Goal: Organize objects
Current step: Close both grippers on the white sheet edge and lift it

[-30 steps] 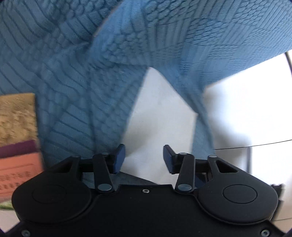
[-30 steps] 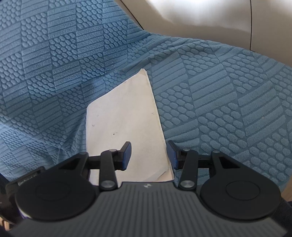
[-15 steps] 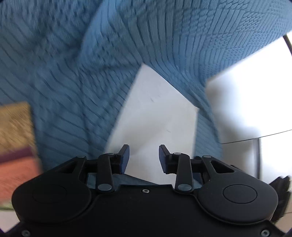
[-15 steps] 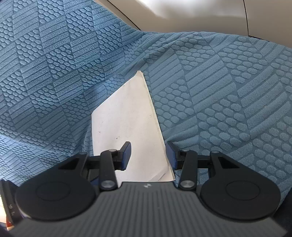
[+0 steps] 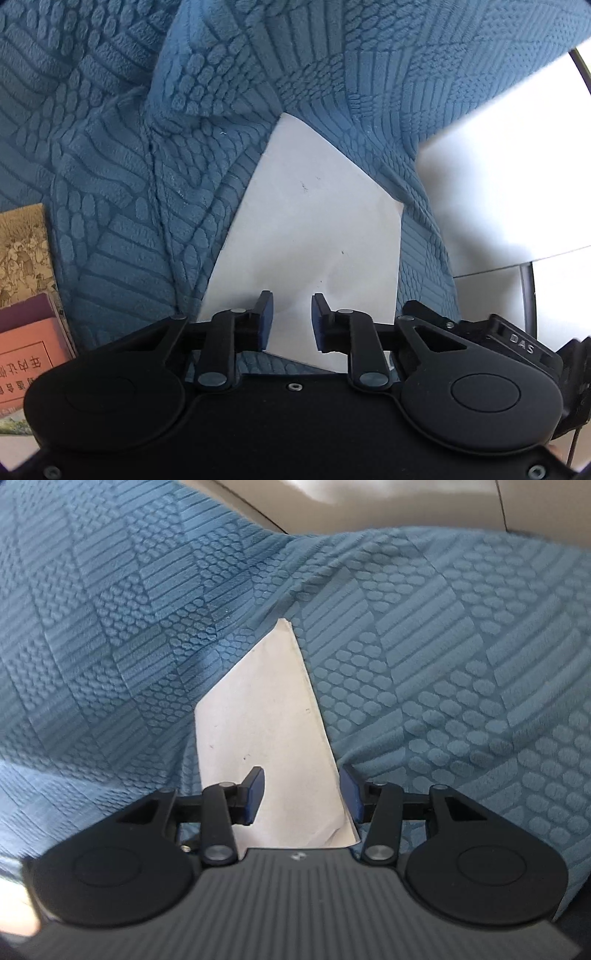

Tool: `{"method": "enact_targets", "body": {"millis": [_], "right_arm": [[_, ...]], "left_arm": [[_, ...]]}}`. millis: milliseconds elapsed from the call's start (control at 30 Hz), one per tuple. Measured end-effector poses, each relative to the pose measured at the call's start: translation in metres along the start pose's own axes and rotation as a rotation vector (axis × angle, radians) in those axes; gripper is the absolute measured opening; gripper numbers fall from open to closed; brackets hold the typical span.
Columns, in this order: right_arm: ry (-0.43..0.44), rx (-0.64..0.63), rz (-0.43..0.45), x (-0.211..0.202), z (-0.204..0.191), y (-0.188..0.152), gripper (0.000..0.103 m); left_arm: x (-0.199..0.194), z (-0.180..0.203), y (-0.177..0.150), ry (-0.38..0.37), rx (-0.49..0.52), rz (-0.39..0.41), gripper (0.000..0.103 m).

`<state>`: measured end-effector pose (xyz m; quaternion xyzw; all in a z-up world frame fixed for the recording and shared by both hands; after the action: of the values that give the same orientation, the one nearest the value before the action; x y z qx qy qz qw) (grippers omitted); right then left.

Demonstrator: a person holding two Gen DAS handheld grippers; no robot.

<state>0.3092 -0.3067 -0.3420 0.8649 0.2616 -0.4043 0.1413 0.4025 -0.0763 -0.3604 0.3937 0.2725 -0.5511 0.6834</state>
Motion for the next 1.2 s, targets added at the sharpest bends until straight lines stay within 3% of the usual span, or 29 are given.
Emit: {"method": "enact_targets", "body": {"millis": [100, 233, 367, 400, 467, 533, 567, 600, 700, 1000, 1200], "right_arm": [[0.034, 0.037, -0.029, 0.000, 0.002, 0.000, 0.054], [0.130, 0.106, -0.159, 0.012, 0.002, -0.010, 0.053], [0.121, 0.071, -0.151, 0.016, -0.005, -0.017, 0.052], [0.111, 0.057, -0.146, 0.016, -0.007, -0.018, 0.046], [0.098, 0.034, -0.139, 0.019, -0.010, -0.022, 0.033], [0.105, 0.009, -0.129, 0.018, -0.015, -0.024, 0.027], [0.115, -0.003, -0.123, 0.016, -0.018, -0.024, 0.025], [0.129, -0.008, -0.123, 0.014, -0.018, -0.023, 0.023], [0.189, 0.002, -0.141, 0.008, -0.022, -0.020, 0.020], [0.338, 0.099, -0.182, -0.011, -0.018, -0.004, 0.019], [0.384, 0.134, -0.207, -0.019, -0.014, 0.002, 0.019]], "left_arm": [[-0.001, -0.007, 0.000, -0.006, -0.018, -0.006, 0.012], [-0.001, -0.018, -0.001, -0.012, -0.060, -0.013, 0.001], [-0.003, -0.025, -0.002, -0.045, -0.108, -0.010, 0.002], [-0.004, -0.026, -0.002, -0.049, -0.112, -0.009, 0.003], [-0.008, -0.026, -0.001, -0.070, -0.120, -0.004, 0.010], [-0.017, -0.027, 0.001, -0.112, -0.143, 0.008, 0.028], [-0.022, -0.028, 0.002, -0.121, -0.154, 0.022, 0.050], [-0.028, -0.029, 0.004, -0.119, -0.159, 0.045, 0.063], [-0.043, -0.039, 0.008, -0.114, -0.182, 0.081, 0.067], [-0.054, -0.056, 0.003, -0.247, -0.351, 0.098, 0.069], [-0.042, -0.049, -0.009, -0.320, -0.408, 0.051, 0.059]]}}
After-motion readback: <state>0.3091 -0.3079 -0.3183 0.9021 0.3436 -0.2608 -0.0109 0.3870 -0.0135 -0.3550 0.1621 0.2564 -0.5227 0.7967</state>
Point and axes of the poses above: each gripper's, at about its wrist camera, not at the fingertips, and x roughly the way its jaws point, z to its right, y to its top, the point moved 5 cm from there along x, roughly the way its jaws point, and after that the axes turned 9 degrees about x, right-handed, at the moved point
